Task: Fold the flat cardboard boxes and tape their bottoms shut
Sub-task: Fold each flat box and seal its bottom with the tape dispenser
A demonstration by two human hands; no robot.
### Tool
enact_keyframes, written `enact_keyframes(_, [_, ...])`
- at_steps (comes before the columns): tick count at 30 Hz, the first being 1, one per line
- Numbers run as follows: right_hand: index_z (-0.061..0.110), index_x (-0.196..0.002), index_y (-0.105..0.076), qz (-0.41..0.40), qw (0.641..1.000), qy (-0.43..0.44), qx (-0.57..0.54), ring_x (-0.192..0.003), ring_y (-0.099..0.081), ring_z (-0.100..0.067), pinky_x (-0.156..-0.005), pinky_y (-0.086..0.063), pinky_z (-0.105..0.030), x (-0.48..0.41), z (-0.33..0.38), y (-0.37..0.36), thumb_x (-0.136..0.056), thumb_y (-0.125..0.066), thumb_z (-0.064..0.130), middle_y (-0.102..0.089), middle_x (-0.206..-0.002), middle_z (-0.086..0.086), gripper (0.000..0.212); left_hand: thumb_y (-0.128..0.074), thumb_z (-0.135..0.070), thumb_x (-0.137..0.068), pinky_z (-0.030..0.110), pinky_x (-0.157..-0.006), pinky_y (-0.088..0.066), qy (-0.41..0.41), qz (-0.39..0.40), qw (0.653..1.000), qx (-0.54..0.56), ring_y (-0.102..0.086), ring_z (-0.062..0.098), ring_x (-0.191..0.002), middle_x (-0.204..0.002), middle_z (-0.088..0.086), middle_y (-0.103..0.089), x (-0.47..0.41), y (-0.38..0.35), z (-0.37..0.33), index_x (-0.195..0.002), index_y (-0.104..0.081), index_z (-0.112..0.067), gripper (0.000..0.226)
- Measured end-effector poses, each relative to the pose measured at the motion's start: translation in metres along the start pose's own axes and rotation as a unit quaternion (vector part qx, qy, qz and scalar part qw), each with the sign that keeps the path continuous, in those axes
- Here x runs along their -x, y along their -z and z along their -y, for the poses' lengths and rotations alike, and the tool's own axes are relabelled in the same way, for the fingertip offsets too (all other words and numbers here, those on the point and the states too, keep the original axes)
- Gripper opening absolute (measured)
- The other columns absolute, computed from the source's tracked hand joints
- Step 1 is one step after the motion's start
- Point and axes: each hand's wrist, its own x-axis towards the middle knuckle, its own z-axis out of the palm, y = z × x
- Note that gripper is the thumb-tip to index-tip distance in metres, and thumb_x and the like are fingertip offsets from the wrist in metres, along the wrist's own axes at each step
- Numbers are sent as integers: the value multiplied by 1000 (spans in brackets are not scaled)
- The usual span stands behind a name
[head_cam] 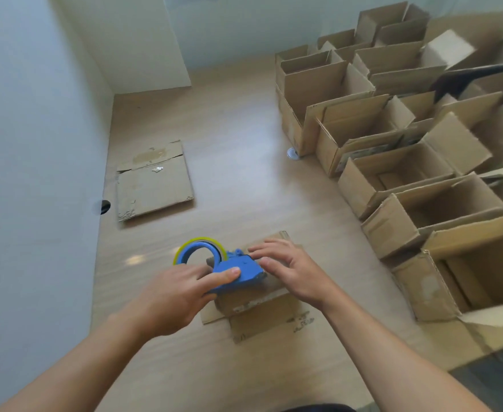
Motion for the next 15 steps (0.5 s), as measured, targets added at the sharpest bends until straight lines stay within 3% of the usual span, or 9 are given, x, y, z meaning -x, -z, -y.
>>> enact_keyframes(3, [40,-103,-69,12,999,-19,-37,-135,-34,6,-110,-27,-15,1,-1,4,-96,-63,26,-64,-121,27,17,-25,-42,-105,25,-48,-39,-15,-20,999,-19,-47,20,-58,-80,-4,-52,-4,-1,0,-146,-29,-41,41])
enact_keyframes(7, [32,-90,-68,0,997,-39,-68,-134,-35,10,-110,-27,-19,1,0,4,-90,-70,17,-67,-119,20,15,-27,-40,-105,27,-47,-39,-25,-24,999,-21,-44,21,-57,-78,-4,-49,-3,-2,-1,-149,-25,-44,43])
enact_keyframes(9, [30,-99,-68,-9,998,-39,-57,-132,-40,7,-111,-30,-23,2,0,3,-88,-71,16,-67,-119,17,18,-29,-37,-105,27,-48,-39,-33,-26,999,-22,-43,22,-57,-78,-2,-50,-2,-1,-1,-148,-26,-41,43])
enact_keyframes(12, [33,-134,-56,-4,997,-31,-74,-127,-48,2,-109,-36,-20,4,7,5,-93,-66,16,-61,-130,14,46,-31,-36,-105,28,-47,-41,-45,-13,999,-26,-43,22,-58,-79,-1,-51,-2,1,-1,-149,-26,-42,44])
enact_keyframes(15, [39,-137,-54,24,996,-35,-78,-134,-39,7,-111,-31,-17,4,10,7,-99,-59,19,-55,-138,18,43,-30,-36,-105,29,-47,-42,-53,9,998,-27,-43,22,-57,-79,-2,-50,-3,3,2,-148,-26,-42,44])
